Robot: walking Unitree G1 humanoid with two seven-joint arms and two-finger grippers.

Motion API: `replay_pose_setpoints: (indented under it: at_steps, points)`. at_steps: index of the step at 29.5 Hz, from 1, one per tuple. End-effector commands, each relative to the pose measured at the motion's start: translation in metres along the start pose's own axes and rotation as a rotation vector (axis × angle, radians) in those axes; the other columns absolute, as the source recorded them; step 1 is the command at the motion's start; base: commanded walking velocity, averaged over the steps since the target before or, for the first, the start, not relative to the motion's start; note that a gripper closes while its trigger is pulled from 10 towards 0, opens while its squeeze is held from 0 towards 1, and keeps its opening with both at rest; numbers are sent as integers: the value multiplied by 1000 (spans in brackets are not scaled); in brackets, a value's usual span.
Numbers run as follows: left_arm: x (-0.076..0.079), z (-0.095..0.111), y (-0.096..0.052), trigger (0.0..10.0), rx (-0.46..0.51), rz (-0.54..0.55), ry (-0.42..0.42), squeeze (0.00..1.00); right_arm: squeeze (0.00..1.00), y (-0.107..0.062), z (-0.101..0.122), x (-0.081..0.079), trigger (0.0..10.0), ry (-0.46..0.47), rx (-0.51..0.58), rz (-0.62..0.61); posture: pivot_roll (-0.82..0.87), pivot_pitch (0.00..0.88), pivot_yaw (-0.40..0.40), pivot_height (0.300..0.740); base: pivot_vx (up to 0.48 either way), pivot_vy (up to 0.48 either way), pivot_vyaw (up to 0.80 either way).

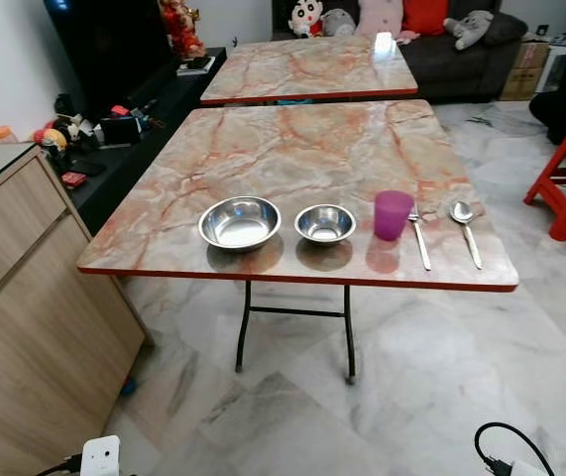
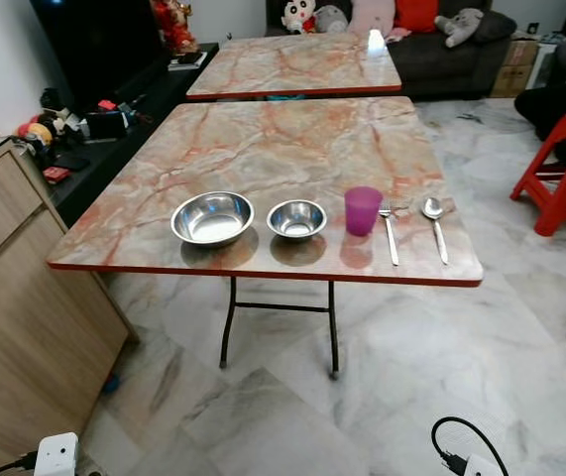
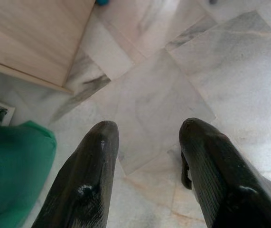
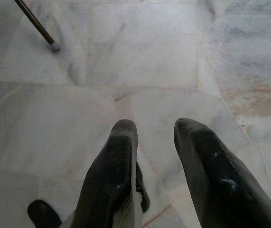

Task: Setting the table

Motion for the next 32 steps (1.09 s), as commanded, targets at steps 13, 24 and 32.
replay_pose_setpoints:
  at_steps: [13, 24, 32]
  points:
    - [-3, 3, 1, 10000, 0, 17, -2, 0, 0, 0, -1, 0, 10000, 2, -4, -7, 9, 33, 64, 740, 0, 0, 101]
    - [-4, 2, 0, 10000, 0, 14, 2, 0, 0, 0, -2, 1, 10000, 0, -6, -12, 7, 24, 67, 740, 229, 0, 0]
    - [-4, 2, 0, 10000, 1, 13, 9, 0, 0, 0, -3, 1, 10000, 0, -6, -13, 5, 17, 68, 740, 288, 0, 0]
Point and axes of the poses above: a point about 5 cm out from each wrist's last joint towards the gripper, its own y axis pointing out of the wrist towards the gripper, its own z axis along the axis of the wrist's last joint, x = y × z, the point moved 4 cm from there along y, pointing out of the wrist towards the gripper, and after that the axes turned 2 degrees about y, right-handed, at the moved point
